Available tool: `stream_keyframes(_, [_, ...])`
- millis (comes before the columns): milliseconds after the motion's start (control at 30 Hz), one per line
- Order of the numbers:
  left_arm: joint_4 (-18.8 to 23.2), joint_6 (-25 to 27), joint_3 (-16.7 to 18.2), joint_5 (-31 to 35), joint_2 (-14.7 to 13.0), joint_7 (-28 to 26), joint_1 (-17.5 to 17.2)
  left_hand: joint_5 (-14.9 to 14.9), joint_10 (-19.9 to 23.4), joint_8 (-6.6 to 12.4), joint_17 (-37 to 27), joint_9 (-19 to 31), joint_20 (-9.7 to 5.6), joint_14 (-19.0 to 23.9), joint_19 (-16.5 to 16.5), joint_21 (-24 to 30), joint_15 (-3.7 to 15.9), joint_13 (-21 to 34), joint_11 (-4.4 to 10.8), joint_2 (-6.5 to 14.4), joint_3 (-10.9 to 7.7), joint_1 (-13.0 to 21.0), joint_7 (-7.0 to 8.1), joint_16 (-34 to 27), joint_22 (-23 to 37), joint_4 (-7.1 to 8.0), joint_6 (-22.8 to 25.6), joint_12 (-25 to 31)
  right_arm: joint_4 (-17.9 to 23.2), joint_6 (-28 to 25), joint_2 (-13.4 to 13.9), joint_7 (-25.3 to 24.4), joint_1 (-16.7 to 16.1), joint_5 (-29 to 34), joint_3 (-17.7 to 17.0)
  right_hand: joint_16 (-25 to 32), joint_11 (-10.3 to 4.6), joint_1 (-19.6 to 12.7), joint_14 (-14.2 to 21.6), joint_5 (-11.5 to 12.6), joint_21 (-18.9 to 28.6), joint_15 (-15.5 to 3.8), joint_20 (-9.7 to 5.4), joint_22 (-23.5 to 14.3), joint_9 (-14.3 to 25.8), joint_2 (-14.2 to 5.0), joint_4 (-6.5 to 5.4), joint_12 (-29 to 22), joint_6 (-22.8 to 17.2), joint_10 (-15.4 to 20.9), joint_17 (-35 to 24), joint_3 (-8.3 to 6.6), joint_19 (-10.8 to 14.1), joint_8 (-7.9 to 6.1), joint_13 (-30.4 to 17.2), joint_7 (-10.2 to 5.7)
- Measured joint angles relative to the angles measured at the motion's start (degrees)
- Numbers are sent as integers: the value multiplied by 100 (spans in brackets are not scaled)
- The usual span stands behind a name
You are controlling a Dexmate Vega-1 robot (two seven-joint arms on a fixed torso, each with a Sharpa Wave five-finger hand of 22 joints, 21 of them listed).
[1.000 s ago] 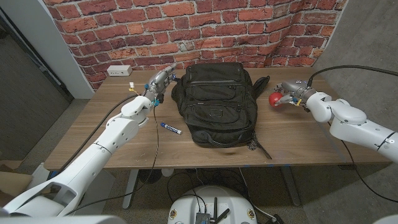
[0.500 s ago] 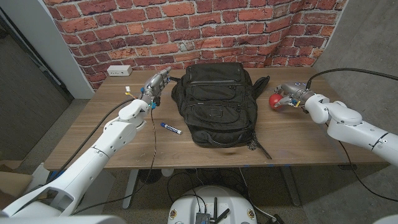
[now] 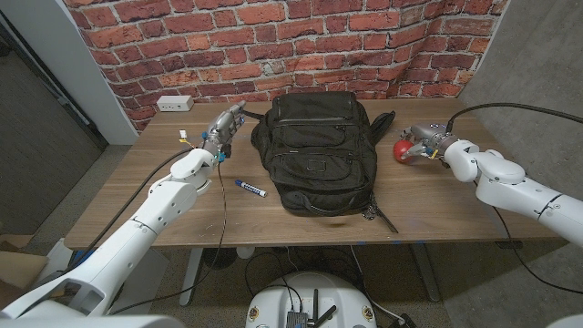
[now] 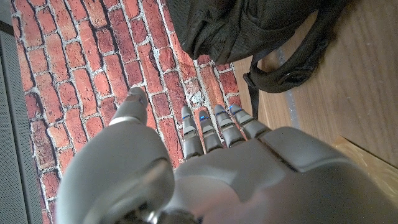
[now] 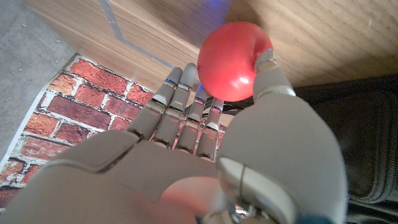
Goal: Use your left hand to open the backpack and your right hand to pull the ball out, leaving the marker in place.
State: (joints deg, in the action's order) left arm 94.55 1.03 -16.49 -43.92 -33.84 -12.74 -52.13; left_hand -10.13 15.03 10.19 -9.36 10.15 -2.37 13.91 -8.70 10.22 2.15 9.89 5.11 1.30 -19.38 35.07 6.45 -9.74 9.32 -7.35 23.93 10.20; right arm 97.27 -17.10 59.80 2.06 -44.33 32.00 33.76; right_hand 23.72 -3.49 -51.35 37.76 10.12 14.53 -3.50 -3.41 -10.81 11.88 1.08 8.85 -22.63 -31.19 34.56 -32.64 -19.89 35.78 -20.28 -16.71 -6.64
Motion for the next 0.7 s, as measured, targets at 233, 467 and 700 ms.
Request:
stream_keyframes(233, [-96,0,13,-17,16,0,0,0,0,0,0,0,0,0,0,0,0,0,0,7,0,-7,0,2,0,0,0,0,-63,-52,-60,66,85,28,74,-83,-72,53,-144,0,-35,6,16,0,3,-53,3,92,145,-73,0,10,-33,67,0,23])
stream_keyframes(467, [-238,8,17,-70,50,14,54,0,0,0,0,0,0,0,0,0,0,0,1,7,25,-7,0,3,0,-25,0,0,-85,-117,-82,143,126,32,108,-228,-216,-38,-434,0,-43,30,13,16,20,-144,6,300,411,-218,-10,56,-91,181,0,56])
stream_keyframes(700, [-387,45,15,-101,84,51,149,0,0,0,0,0,0,0,0,0,0,0,0,30,25,-30,0,3,0,-25,0,0,-98,-158,-102,223,194,14,156,-418,-411,-75,-808,0,-88,68,16,15,10,-181,-12,603,861,-412,-1,121,-210,374,-3,172])
